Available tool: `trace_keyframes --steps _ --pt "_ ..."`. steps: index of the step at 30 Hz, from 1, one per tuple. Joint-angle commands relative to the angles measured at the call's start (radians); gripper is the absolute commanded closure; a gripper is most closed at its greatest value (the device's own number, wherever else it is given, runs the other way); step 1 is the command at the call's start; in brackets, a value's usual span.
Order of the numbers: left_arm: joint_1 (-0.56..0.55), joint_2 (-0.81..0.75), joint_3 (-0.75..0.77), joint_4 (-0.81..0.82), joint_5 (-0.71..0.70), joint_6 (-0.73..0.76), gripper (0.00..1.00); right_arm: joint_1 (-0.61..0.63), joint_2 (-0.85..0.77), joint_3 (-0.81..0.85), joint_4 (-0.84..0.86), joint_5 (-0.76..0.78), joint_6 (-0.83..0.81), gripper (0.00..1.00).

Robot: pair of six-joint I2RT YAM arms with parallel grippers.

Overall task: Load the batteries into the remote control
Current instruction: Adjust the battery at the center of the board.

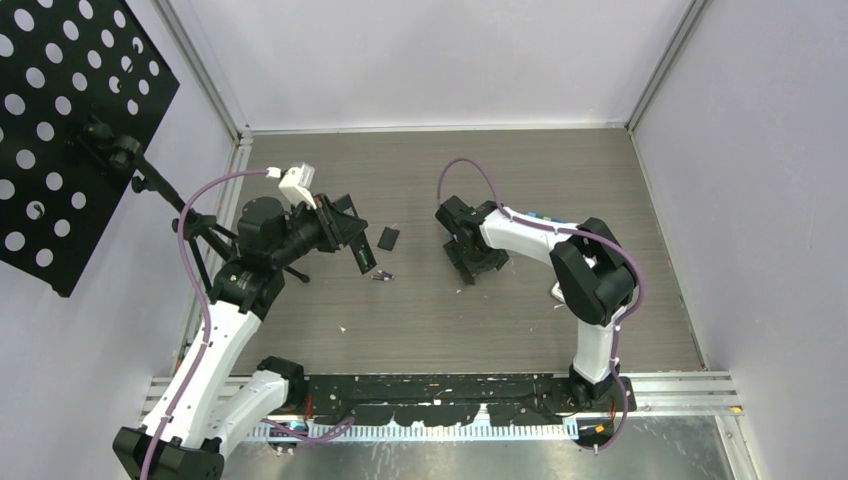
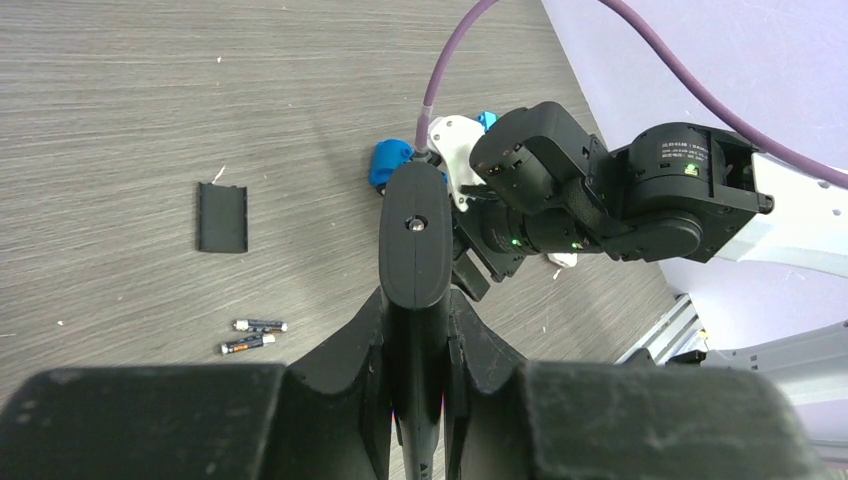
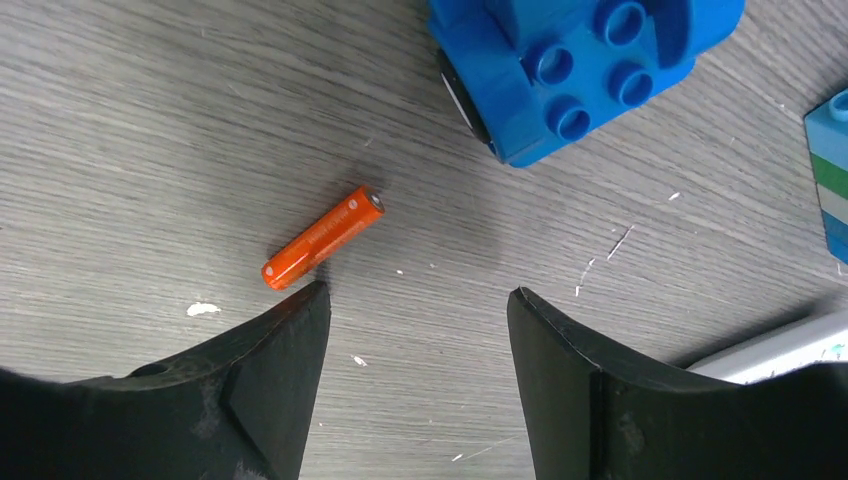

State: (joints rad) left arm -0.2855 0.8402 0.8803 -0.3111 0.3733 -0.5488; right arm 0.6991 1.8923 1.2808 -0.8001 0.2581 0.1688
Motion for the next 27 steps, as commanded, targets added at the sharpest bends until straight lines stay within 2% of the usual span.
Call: trace_keyframes --steps 1,10,13,23,27 --pt "0.003 -0.015 0.052 0.014 -0.011 0.016 1.0 0.003 0.01 -0.003 0.075 -0.041 -0.044 0.3" --pt "0.003 -0.024 0.055 -0.002 -0.025 0.025 1.0 0.022 -0.018 0.002 0.123 -0.136 -0.163 0.35" --pt "0.003 -0.02 0.057 -0.002 -0.027 0.027 1.0 0.047 -0.024 0.003 0.133 -0.17 -0.253 0.35" --pt "0.003 -0.01 0.069 -0.004 -0.029 0.033 1.0 0.073 0.037 0.04 0.174 -0.076 -0.461 0.34" --pt "0.003 -0.004 0.074 -0.009 -0.031 0.036 1.0 0.06 0.051 0.057 0.183 -0.104 -0.527 0.35"
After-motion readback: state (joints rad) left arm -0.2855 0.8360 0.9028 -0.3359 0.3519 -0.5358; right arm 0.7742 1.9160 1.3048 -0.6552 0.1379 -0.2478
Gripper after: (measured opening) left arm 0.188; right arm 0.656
